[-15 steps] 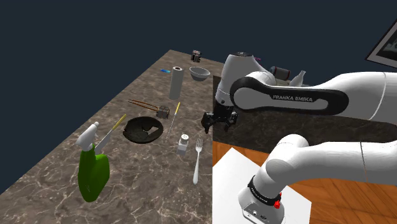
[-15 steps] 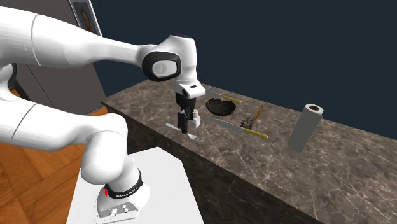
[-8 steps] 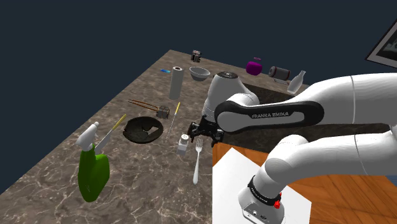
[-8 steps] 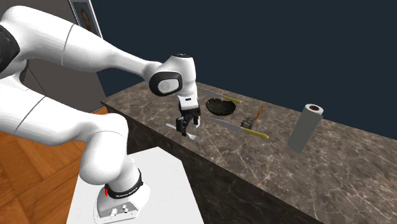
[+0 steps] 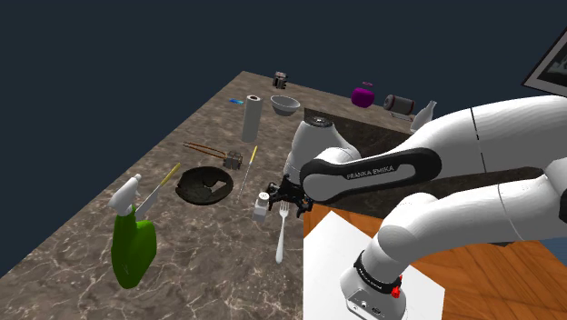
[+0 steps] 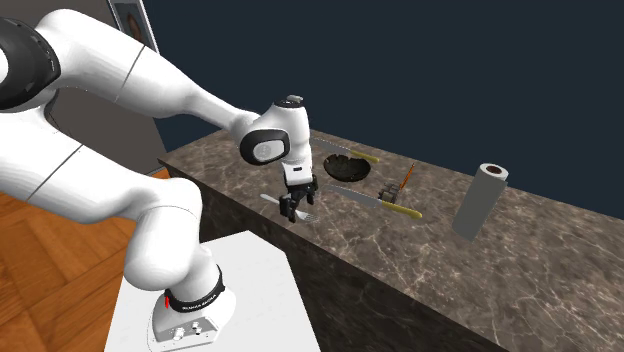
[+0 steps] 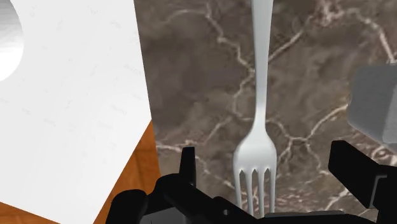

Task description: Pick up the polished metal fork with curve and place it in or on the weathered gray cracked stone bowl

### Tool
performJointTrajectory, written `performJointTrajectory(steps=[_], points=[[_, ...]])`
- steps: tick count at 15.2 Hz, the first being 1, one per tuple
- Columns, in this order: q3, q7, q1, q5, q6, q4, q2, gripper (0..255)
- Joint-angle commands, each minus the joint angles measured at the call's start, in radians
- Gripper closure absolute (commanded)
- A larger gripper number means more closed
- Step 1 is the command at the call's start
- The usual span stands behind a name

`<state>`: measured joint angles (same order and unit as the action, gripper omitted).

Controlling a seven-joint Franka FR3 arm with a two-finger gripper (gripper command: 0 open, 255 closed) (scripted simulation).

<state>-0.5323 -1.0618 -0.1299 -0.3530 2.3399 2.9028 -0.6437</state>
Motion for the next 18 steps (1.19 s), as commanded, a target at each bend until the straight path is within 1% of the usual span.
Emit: performJointTrajectory(steps=[1, 6, 7, 16, 18], points=[[-0.003, 0.0, 0.001, -0.001, 0.008, 0.006, 0.007, 0], [-0.003, 0.0, 0.001, -0.001, 0.008, 0.006, 0.007, 0], [-0.003, 0.0, 0.001, -0.001, 0.008, 0.006, 0.007, 255], [-0.003, 0.0, 0.001, -0.001, 0.008, 0.006, 0.007, 255], [0.009, 0.002, 0.003, 0.005, -0.033, -0.007, -0.02, 255]])
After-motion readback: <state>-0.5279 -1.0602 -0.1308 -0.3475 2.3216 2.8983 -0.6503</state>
